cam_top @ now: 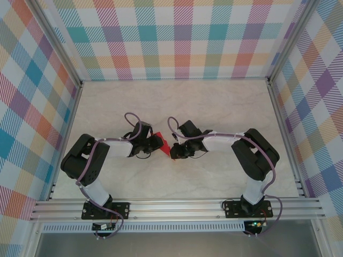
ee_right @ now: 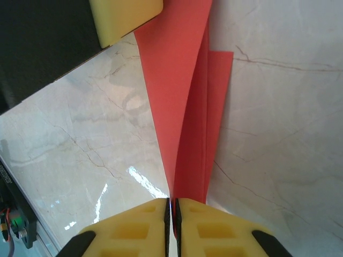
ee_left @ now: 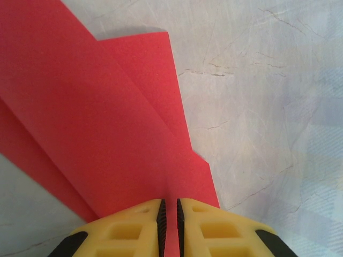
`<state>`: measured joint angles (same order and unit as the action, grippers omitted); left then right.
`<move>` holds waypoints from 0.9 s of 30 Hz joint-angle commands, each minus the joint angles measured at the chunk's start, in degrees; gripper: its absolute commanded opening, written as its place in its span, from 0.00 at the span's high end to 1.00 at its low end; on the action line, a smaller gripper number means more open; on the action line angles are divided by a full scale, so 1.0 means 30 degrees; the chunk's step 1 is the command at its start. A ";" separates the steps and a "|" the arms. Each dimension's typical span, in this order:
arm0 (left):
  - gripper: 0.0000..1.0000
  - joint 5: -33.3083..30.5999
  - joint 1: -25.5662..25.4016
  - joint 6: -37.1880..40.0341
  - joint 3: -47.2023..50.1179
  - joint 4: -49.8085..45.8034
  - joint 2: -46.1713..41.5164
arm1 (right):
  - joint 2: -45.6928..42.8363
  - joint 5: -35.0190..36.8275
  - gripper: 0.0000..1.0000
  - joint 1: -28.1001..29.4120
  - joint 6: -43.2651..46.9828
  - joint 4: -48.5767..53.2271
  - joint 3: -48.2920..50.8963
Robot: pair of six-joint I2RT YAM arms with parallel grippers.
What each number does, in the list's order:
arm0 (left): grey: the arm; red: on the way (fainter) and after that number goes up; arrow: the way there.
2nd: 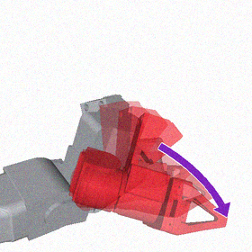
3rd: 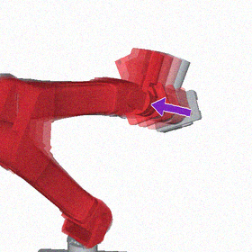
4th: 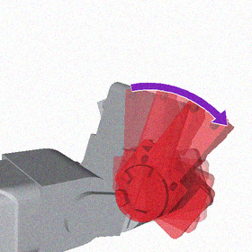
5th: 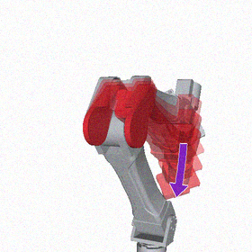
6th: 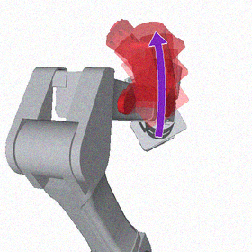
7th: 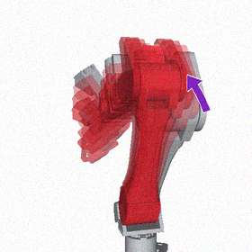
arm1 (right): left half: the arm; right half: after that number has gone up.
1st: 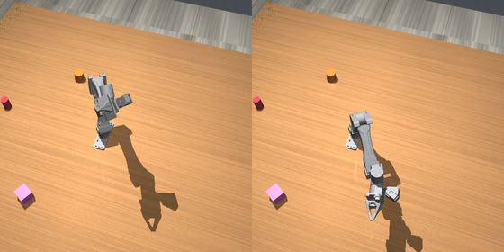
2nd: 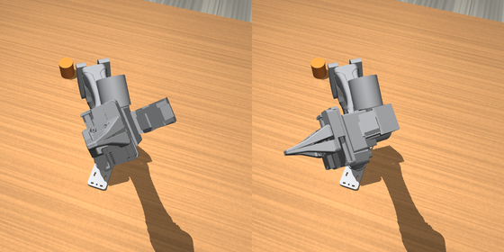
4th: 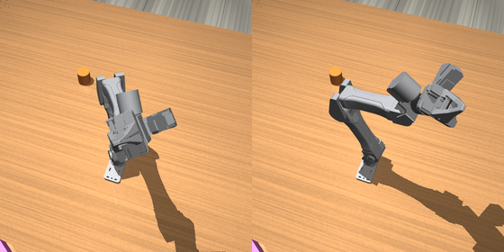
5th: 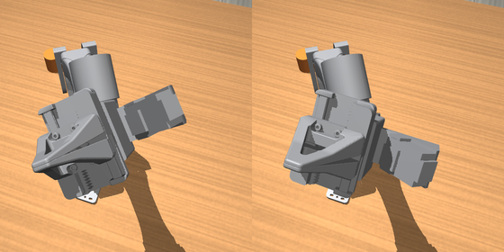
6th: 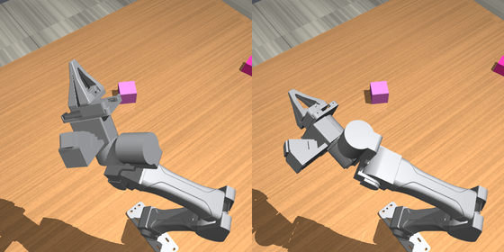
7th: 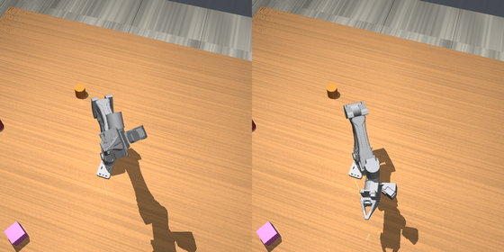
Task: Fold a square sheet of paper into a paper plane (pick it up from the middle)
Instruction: Fold the wing for the fifth time at the center of the table.
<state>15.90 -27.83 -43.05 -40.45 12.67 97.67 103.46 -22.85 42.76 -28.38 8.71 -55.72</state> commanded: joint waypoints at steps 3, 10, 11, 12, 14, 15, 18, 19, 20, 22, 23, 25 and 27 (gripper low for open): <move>0.83 -0.0966 -0.0009 0.0021 0.0053 -0.1336 0.1185 | 0.0377 0.0226 0.92 0.0101 0.0664 0.0208 -0.0300; 0.83 -0.0966 0.0002 0.0098 -0.0009 -0.1468 0.1170 | 0.0491 -0.0352 0.97 -0.0065 0.0426 -0.0277 0.0159; 0.83 -0.0938 0.0006 0.0133 -0.0024 -0.1496 0.1194 | 0.0567 -0.0765 0.98 -0.0179 0.0278 -0.0598 0.0314; 0.83 -0.0921 -0.0008 0.0157 -0.0022 -0.1497 0.1141 | 0.0599 -0.1085 0.99 -0.0302 0.0136 -0.0850 0.0448; 0.83 -0.0906 -0.0008 0.0195 -0.0024 -0.1497 0.1094 | 0.0755 -0.1685 0.99 -0.0521 -0.0062 -0.1250 0.0628; 0.83 -0.0855 -0.0007 0.0245 -0.0020 -0.1497 0.1077 | 0.0837 -0.1969 1.00 -0.0638 -0.0218 -0.1467 0.0715; 0.83 -0.0811 -0.0009 0.0286 -0.0048 -0.1541 0.0952 | 0.1103 -0.2700 1.00 -0.1049 -0.0852 -0.2093 0.1003; 0.83 -0.0818 -0.0009 0.0342 -0.0064 -0.1570 0.0921 | 0.1168 -0.2829 1.00 -0.1168 -0.0989 -0.2282 0.1130; 0.83 -0.0849 -0.0009 0.0320 -0.0107 -0.1606 0.0926 | 0.1168 -0.2938 1.00 -0.1296 -0.1140 -0.2441 0.1266; 0.83 -0.0902 -0.0009 0.0364 -0.0140 -0.1629 0.0944 | 0.1194 -0.2990 1.00 -0.1473 -0.1316 -0.2433 0.1423; 0.83 -0.0978 0.0000 0.0374 -0.0112 -0.1670 0.0980 | 0.1202 -0.2987 1.00 -0.1557 -0.1346 -0.2478 0.1508; 0.83 -0.1019 0.0007 0.0339 -0.0141 -0.1644 0.1074 | 0.1283 -0.2970 1.00 -0.1619 -0.1422 -0.2377 0.1569; 0.83 -0.1133 -0.0009 0.0277 -0.0133 -0.1644 0.1135 | 0.1397 -0.2999 1.00 -0.1685 -0.1523 -0.2285 0.1669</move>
<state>15.99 -27.83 -42.98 -41.12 11.94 97.93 106.26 -30.98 38.26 -31.97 1.34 -52.05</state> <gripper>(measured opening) 0.174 0.046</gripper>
